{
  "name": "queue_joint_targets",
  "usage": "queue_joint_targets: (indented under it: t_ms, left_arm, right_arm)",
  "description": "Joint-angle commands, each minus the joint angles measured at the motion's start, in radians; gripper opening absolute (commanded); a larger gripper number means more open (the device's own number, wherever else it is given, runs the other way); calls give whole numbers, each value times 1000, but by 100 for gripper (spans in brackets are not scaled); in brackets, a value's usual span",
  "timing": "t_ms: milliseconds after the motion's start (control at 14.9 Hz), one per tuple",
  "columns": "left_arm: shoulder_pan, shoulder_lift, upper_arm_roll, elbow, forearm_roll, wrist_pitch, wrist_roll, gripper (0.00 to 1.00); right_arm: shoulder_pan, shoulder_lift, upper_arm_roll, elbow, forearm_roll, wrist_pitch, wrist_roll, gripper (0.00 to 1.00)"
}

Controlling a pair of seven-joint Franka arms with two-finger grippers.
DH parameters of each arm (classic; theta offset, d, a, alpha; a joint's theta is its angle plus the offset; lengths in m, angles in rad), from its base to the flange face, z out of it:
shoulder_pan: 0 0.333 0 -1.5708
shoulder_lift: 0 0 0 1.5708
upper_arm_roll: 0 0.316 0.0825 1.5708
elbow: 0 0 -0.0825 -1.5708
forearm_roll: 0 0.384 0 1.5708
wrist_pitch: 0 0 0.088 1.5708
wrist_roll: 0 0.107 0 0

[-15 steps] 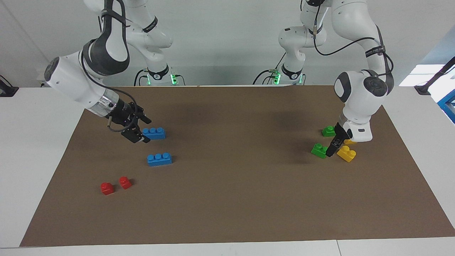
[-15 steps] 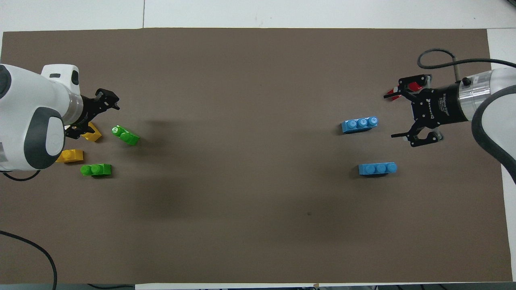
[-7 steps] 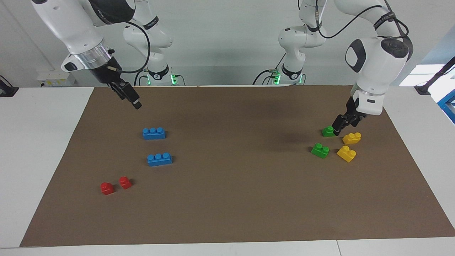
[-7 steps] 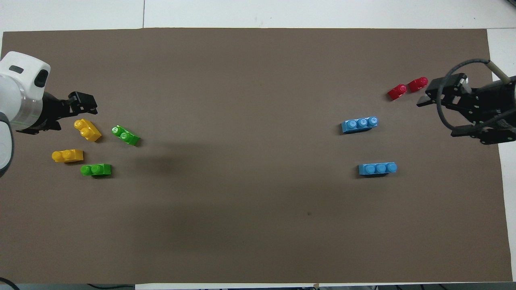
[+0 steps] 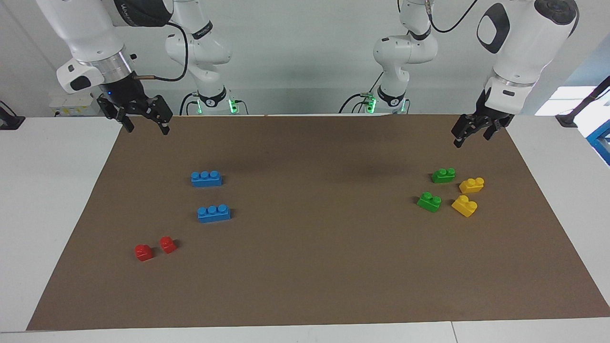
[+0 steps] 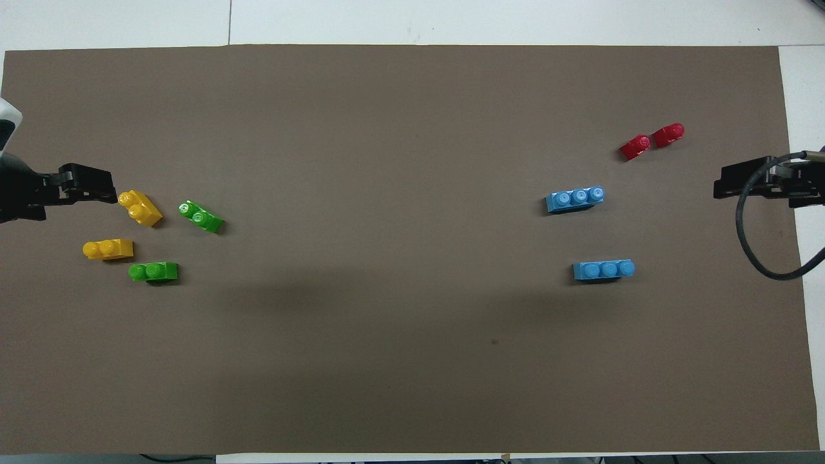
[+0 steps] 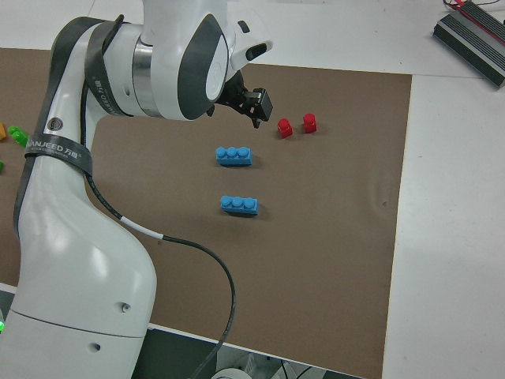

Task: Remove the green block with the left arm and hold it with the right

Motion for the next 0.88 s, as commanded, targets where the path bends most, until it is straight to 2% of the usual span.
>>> queue_joint_targets:
  t_ms: [0,135,337,808]
  left_arm:
    - [8,-20,2,9,-7,-67,85,100]
    - [7,-20,-2,33,-12,-79,85,100]
    - [5,6,-4,139,-16,-195,87,100]
    - [-1,23,1,205,-50,-303,85,100]
  right_arm:
    - [-8,-13,7,4,-25,-21,-41,100]
    - [-6,-13,7,1,-25,-23,-39,100]
    - [-9,-15,6,0,-25,-29,-36,100]
    - [-32,-27,6,-11,-25,-67,-27,100]
